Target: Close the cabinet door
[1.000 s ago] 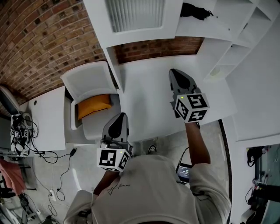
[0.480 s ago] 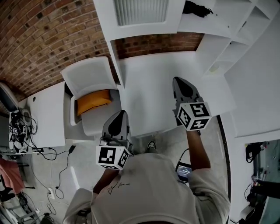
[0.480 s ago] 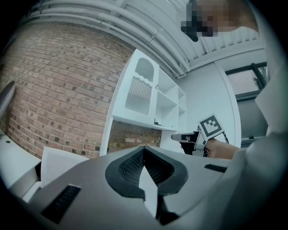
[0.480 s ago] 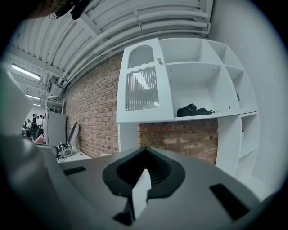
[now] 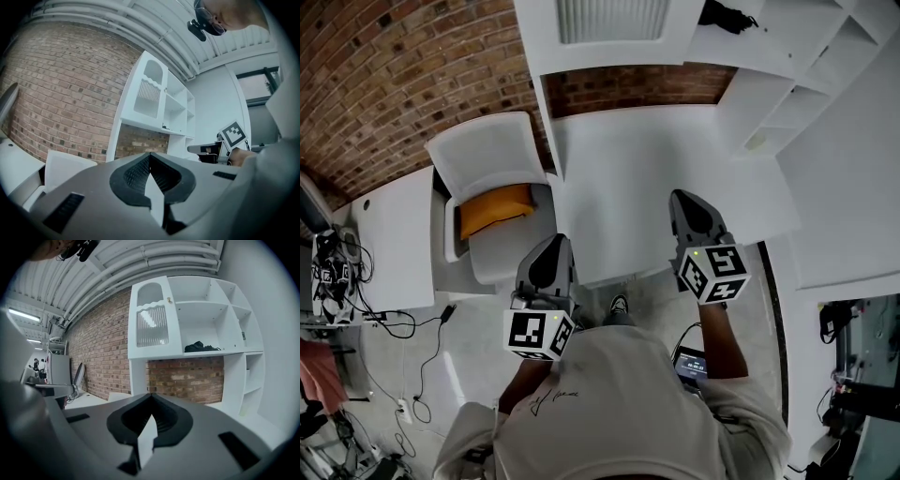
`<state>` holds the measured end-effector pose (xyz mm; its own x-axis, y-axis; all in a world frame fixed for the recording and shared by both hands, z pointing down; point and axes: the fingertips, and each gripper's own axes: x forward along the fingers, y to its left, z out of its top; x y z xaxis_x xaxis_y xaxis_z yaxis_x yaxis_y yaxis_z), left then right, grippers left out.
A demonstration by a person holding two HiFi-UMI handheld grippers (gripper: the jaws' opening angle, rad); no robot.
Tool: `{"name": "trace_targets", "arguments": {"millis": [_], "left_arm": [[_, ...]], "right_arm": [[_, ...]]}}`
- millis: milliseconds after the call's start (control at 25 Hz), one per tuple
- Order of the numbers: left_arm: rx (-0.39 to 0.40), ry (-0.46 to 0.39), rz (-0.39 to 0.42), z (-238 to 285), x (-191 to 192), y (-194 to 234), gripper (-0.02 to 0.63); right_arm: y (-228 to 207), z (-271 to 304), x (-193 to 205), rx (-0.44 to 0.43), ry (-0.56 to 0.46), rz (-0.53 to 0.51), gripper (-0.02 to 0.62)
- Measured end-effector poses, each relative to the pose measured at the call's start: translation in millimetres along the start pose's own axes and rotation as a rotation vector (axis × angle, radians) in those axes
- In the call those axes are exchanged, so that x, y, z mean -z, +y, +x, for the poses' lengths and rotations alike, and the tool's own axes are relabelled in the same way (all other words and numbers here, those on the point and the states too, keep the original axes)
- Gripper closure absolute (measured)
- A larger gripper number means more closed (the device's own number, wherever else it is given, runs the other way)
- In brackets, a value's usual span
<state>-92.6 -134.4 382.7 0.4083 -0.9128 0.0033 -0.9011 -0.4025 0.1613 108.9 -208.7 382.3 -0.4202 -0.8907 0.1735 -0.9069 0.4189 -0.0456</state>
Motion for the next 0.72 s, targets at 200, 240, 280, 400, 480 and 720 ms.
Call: {"name": "trace_targets", "arguments": {"millis": [200,240,280,400,480,720], "left_arm": [[-0.002,0.004,0.000,-1,0,5,0.591],[-0.001,0.003,0.000,0,-1,5,0.591],[-0.001,0.002,-0.001,0,-1,6,0.591],[0.000,0.009,0.002,0,1,7,0.591],[-0.001,0.011,0.003,0,1,8,0.591],[-0.003,0.017,-0.006,1,3,9,0.591]], "right_arm": [[5,-8,10,-0.004,0.025,0.019,0.572],[6,-9,12,-0.003,0.031,0.021,0.572],[7,-10,14,-0.004,0.038,0.023,0.572],[12,-14,22,-0.013,0.059,0.026,0.572],[15,-18,26,-0.019,0.069,0.030,0.572],[26,-33,37,-0.034,0.083,0.067,0.572]]}}
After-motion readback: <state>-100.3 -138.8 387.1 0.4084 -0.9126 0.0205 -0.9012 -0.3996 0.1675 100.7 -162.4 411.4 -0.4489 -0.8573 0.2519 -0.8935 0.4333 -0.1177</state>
